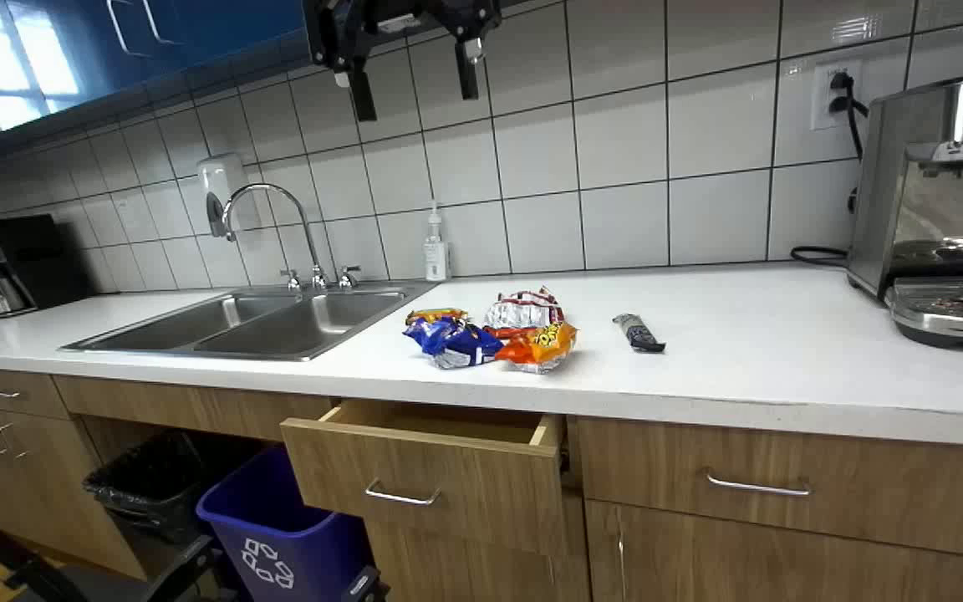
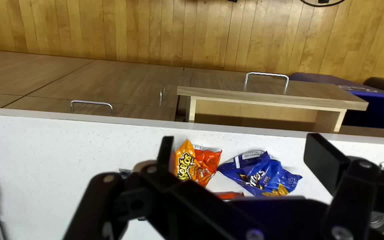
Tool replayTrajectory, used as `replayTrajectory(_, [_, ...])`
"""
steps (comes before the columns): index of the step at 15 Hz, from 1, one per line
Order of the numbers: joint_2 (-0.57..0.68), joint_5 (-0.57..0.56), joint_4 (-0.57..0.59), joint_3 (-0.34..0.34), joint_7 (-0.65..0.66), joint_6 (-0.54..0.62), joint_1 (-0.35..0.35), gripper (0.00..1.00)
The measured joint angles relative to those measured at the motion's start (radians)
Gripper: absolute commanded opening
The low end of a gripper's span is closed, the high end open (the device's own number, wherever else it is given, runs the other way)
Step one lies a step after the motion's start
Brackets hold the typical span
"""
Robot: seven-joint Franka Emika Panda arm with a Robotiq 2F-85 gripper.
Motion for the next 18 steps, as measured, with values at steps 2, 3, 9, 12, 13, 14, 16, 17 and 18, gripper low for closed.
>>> replayTrajectory(2, [0.000, 0.000, 0.000, 0.000, 0.000, 0.000, 0.000, 1.00])
replayTrajectory(3, [0.000, 0.000, 0.000, 0.000, 0.000, 0.001, 0.000, 1.00])
replayTrajectory(9, [0.001, 0.000, -0.005, 0.000, 0.000, 0.010, 0.000, 1.00])
replayTrajectory(12, [0.000, 0.003, -0.026, 0.001, 0.000, 0.062, 0.000, 1.00])
replayTrajectory(13, [0.000, 0.004, -0.036, 0.001, 0.000, 0.085, 0.001, 1.00])
replayTrajectory(14, [-0.001, 0.004, -0.050, 0.001, 0.000, 0.114, 0.002, 1.00])
replayTrajectory(16, [-0.002, 0.004, -0.077, 0.003, 0.000, 0.163, 0.003, 1.00])
replayTrajectory(17, [-0.002, 0.004, -0.092, 0.004, 0.000, 0.190, 0.005, 1.00])
replayTrajectory(18, [-0.002, 0.004, -0.106, 0.005, 0.000, 0.212, 0.007, 1.00])
